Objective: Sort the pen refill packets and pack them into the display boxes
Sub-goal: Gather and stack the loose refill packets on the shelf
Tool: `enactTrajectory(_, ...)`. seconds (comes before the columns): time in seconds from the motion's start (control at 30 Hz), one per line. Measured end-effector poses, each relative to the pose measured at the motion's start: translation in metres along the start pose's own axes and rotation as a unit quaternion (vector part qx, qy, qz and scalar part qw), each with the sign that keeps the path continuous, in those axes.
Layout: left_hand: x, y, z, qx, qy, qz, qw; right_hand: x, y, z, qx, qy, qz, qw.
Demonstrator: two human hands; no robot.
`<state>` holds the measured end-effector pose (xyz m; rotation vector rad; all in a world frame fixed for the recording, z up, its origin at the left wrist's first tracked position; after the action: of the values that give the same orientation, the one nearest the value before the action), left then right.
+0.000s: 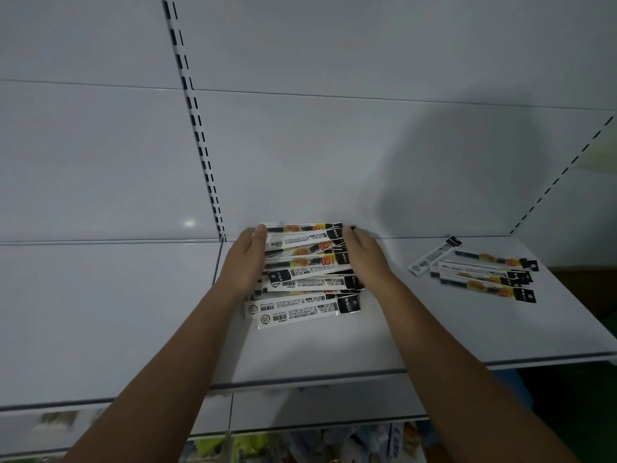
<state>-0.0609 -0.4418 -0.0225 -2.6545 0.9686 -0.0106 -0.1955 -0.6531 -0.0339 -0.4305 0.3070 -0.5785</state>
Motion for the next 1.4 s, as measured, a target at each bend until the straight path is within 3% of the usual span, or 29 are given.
enactTrajectory(0.13, -0.003, -0.012, 0.015, -0.04, 0.011, -0.018, 0.999, -0.005, -0.013, -0.013, 0.074, -0.004, -0.015, 0.997)
enactTrajectory(0.33, -0.013, 0.011, -0.003, -0.064, 0.021, 0.016, 0.998, -0.015, 0.021, 0.007, 0.09, -0.033, 0.022, 0.995)
enactTrajectory(0.47, -0.015, 0.004, 0.002, -0.079, 0.027, 0.009, 0.996, -0.017, 0.013, 0.0, 0.104, -0.045, -0.004, 0.994)
enactTrajectory(0.63, -0.024, 0.01, 0.014, -0.264, 0.002, 0.015, 0.964, -0.014, 0.015, -0.02, 0.11, -0.018, 0.001, 0.994)
enactTrajectory(0.83, -0.032, 0.016, 0.009, -0.235, -0.002, 0.03, 0.972, -0.029, 0.016, -0.004, 0.127, -0.057, 0.009, 0.99)
enactTrajectory(0.9, -0.036, 0.004, 0.003, -0.146, 0.04, 0.038, 0.988, -0.036, 0.009, -0.007, 0.087, -0.083, 0.06, 0.991)
enactTrajectory(0.97, -0.041, -0.001, -0.005, 0.083, 0.119, 0.084, 0.986, -0.052, 0.012, -0.007, -0.055, -0.123, 0.144, 0.98)
enactTrajectory(1.07, -0.049, 0.017, -0.005, 0.329, 0.209, 0.193, 0.901, -0.069, 0.014, -0.012, -0.182, -0.154, 0.186, 0.953)
enactTrajectory(1.13, -0.043, 0.026, 0.005, 0.387, 0.211, 0.201, 0.875, -0.065, 0.013, -0.016, -0.168, -0.15, 0.162, 0.961)
enactTrajectory(1.23, -0.032, 0.021, 0.003, 0.394, 0.201, 0.156, 0.883, -0.059, 0.012, -0.013, -0.136, -0.141, 0.13, 0.972)
enactTrajectory(1.4, -0.035, 0.028, -0.005, 0.435, 0.214, 0.146, 0.862, -0.065, -0.017, -0.017, -0.157, -0.14, 0.104, 0.972)
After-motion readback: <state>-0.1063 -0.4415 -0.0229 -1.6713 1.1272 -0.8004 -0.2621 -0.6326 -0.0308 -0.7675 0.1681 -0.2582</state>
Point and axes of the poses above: each hand's wrist, its own x-axis towards the middle knuckle, its own y-axis out of the palm, z = x × y, the point moved 8 cm from there along x, towards the middle knuckle, and after that the axes turned 9 degrees about z, right-handed, at the moved point
